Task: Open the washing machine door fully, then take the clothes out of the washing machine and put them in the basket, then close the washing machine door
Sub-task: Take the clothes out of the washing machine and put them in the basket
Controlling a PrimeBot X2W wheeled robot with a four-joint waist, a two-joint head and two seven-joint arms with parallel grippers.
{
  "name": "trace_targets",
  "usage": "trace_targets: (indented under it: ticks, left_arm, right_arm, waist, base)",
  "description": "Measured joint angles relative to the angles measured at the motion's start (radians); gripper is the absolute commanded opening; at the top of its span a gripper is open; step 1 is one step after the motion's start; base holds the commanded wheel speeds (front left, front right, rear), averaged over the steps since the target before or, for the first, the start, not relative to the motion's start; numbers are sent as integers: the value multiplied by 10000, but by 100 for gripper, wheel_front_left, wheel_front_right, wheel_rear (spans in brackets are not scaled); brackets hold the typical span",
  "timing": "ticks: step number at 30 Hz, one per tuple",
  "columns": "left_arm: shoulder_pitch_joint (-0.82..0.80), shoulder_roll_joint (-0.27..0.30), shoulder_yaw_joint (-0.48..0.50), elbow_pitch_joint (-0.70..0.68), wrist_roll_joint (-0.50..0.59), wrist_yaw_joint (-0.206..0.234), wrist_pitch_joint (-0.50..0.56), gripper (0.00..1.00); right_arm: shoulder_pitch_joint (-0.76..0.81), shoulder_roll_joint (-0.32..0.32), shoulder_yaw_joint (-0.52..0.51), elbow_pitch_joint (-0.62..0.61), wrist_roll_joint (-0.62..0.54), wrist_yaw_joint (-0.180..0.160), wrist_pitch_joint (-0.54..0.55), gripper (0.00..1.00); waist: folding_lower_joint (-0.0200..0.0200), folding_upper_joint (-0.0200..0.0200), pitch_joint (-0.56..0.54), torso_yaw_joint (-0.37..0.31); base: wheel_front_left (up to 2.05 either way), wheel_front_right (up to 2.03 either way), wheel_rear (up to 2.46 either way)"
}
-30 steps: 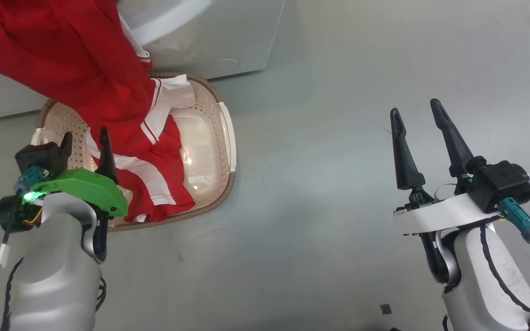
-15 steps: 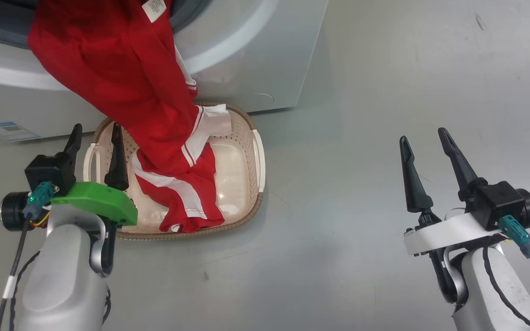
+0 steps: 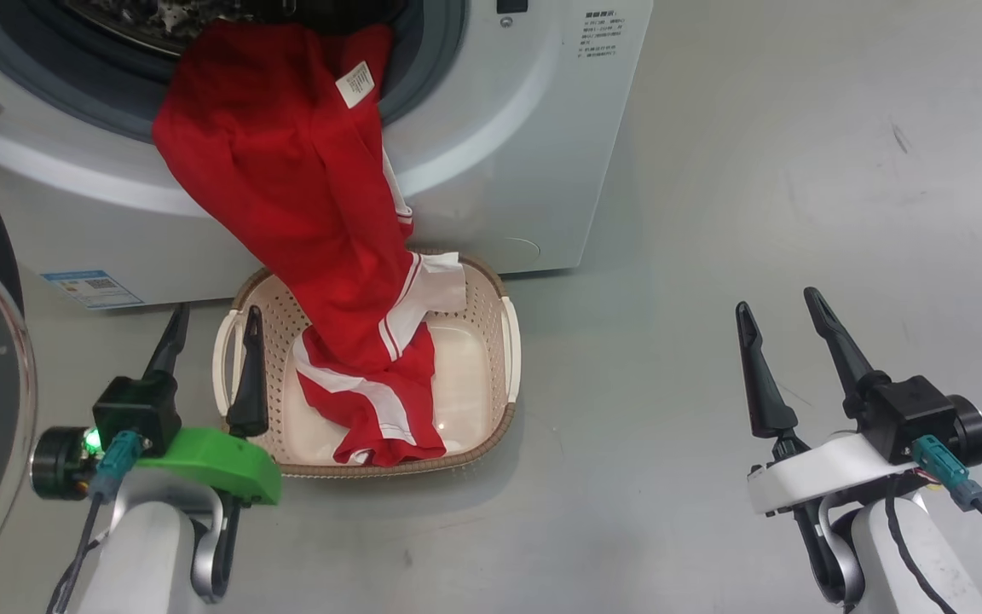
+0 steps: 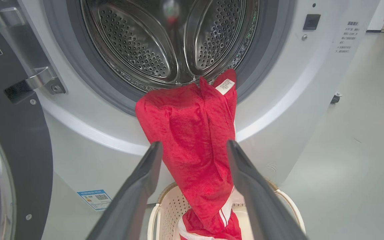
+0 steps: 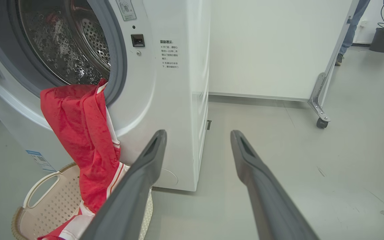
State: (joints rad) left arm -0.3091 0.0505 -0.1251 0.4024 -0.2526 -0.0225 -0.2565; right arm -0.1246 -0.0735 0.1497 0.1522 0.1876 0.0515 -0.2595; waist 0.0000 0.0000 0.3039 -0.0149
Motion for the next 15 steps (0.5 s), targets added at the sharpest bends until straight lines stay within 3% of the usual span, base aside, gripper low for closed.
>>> trace_targets:
  ticks: [15]
  left_arm:
    - [1537, -4, -71, -892, 23, 134, 2, 100]
  right_arm:
    - [756, 71, 8, 94, 2, -13, 0, 100]
  waist:
    - [0, 0, -910, 31]
  base:
    - [0, 0, 0]
